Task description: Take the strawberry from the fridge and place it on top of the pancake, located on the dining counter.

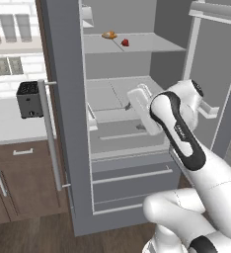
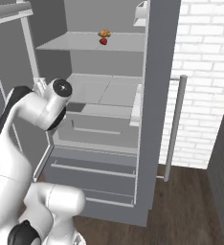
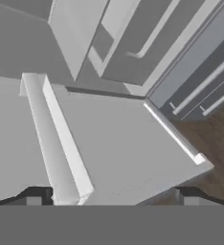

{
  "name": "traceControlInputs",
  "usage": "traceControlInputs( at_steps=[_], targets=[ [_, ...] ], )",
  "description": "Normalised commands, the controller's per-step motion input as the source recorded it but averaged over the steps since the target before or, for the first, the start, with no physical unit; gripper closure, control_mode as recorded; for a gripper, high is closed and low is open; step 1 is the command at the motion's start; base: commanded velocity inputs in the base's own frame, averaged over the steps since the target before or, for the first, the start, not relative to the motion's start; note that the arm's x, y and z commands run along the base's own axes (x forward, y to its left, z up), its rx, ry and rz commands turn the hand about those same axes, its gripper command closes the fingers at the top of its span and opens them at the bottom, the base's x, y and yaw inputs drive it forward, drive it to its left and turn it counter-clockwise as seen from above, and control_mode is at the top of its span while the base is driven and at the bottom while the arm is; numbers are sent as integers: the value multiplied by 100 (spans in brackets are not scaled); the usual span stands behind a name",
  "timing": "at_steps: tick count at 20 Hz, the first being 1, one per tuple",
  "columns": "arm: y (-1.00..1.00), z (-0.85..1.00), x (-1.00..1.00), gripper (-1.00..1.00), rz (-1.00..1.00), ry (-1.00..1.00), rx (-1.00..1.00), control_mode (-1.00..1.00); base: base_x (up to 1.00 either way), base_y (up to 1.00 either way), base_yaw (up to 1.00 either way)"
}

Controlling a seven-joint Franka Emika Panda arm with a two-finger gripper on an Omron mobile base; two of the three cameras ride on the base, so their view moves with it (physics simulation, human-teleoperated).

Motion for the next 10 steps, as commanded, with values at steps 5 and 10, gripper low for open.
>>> traceControlInputs(
  at_steps=[5, 10],
  targets=[
    [-100, 26, -23, -100, -3, 5, -54, -100, 0, 0, 0],
    [-53, 28, -23, -100, 9, 17, -46, -100, 0, 0, 0]
  ],
)
